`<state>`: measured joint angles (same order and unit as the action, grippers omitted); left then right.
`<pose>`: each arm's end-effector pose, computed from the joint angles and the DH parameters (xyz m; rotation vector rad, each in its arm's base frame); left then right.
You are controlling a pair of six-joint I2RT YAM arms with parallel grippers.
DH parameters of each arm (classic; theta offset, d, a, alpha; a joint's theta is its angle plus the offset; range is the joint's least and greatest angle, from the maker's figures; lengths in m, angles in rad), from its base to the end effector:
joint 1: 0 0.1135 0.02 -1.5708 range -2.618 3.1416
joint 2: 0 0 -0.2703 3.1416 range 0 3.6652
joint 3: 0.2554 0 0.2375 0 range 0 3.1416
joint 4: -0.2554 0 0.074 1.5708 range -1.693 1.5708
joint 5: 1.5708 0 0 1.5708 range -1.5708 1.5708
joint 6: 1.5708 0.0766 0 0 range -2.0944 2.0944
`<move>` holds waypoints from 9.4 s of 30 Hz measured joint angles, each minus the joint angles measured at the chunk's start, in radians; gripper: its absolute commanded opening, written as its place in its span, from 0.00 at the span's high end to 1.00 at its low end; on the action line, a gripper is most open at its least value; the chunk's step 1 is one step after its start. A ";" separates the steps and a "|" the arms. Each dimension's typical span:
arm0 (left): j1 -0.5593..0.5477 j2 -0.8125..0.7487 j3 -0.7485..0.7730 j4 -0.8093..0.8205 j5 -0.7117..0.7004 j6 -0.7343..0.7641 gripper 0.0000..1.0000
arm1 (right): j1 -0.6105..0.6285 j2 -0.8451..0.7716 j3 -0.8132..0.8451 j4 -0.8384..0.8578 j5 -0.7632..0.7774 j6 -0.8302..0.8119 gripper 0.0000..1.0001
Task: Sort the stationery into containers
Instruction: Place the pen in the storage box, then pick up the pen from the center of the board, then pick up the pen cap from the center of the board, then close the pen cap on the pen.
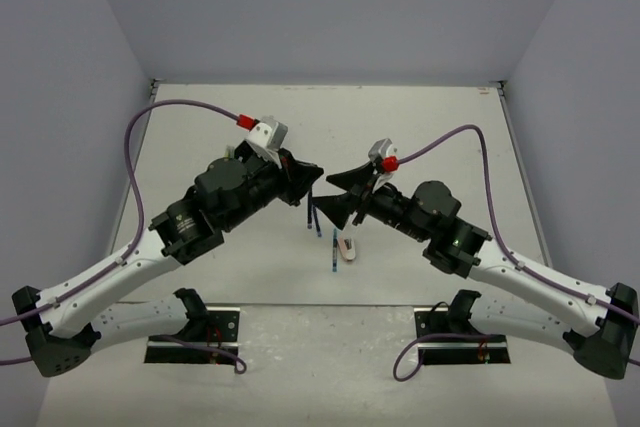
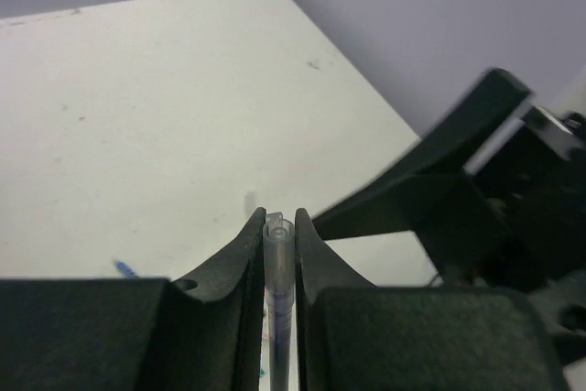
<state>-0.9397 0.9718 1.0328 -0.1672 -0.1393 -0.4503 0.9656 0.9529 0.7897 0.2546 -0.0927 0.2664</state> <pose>0.1516 -0.1894 0.3948 0.3192 1.7337 -0.9187 0.1361 0.2093 0.3694 -0.6132 1.4488 1.0543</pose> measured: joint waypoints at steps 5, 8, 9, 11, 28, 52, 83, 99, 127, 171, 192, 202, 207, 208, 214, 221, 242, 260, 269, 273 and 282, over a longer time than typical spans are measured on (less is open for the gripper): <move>0.119 0.060 0.027 -0.052 -0.068 -0.001 1.00 | -0.006 -0.047 -0.060 0.001 0.106 -0.014 0.28; 0.173 0.128 0.067 -0.048 -0.184 0.001 1.00 | -0.009 -0.066 -0.085 -0.047 0.200 -0.022 0.28; 0.191 0.155 0.083 -0.039 -0.227 0.003 1.00 | -0.011 -0.072 -0.090 -0.068 0.230 -0.025 0.28; 0.234 0.233 0.128 0.000 -0.317 0.020 1.00 | -0.013 -0.090 -0.098 -0.099 0.277 -0.030 0.28; 0.546 0.837 0.290 0.596 -0.413 0.317 1.00 | -0.013 -0.184 -0.223 -0.112 0.397 -0.039 0.28; 0.579 0.780 0.059 0.593 -0.279 0.092 0.19 | -0.013 -0.198 -0.241 -0.089 0.395 -0.040 0.27; 0.577 -0.437 -0.361 -0.288 0.069 0.000 0.00 | -0.036 0.930 0.637 -0.860 0.336 0.353 0.47; 0.577 -0.536 -0.377 -0.290 0.060 -0.002 0.00 | -0.070 1.142 0.752 -0.979 0.287 0.363 0.74; 0.577 -0.311 -0.367 -0.271 0.118 -0.001 0.00 | -0.148 0.527 0.469 -0.843 0.244 0.365 1.00; -0.002 1.332 0.770 -0.269 0.042 0.185 0.62 | -0.430 -0.233 0.040 -0.951 0.409 0.350 1.00; -0.011 1.317 0.728 -0.231 0.033 0.188 0.71 | -0.430 -0.227 0.040 -0.951 0.378 0.342 1.00; -0.011 1.309 0.715 -0.230 0.035 0.184 0.71 | -0.430 -0.227 0.040 -0.951 0.363 0.339 1.00; -0.011 1.307 0.713 -0.234 0.030 0.183 0.71 | -0.430 -0.226 0.040 -0.951 0.363 0.335 1.00; -0.011 1.307 0.713 -0.234 0.028 0.183 0.71 | -0.430 -0.226 0.040 -0.951 0.363 0.335 1.00; -0.011 1.307 0.713 -0.238 0.028 0.182 0.83 | -0.430 -0.226 0.040 -0.951 0.360 0.335 1.00; -0.011 1.307 0.713 -0.244 0.027 0.180 1.00 | -0.430 -0.226 0.040 -0.951 0.360 0.334 1.00; 0.048 0.491 0.192 -0.033 -0.072 -0.003 1.00 | -0.428 -0.345 -0.286 -0.318 -0.347 0.362 1.00; 0.049 -0.337 -0.377 0.365 -0.025 -0.186 1.00 | -0.004 -0.055 -0.111 0.006 -0.289 0.318 1.00; 0.049 -0.346 -0.429 0.459 0.017 -0.221 1.00 | 0.061 0.007 -0.059 -0.009 -0.262 0.268 1.00; 0.049 -0.360 -0.454 0.474 0.016 -0.236 1.00 | 0.066 0.007 -0.059 -0.009 -0.234 0.263 1.00; 0.049 -0.399 -0.471 0.524 0.016 -0.276 1.00 | 0.069 0.020 -0.059 -0.010 -0.203 0.258 1.00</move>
<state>-0.8906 0.5724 0.5614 0.3572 -0.1232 -0.7260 1.0342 0.9733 0.7307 0.2447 -0.2961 0.5248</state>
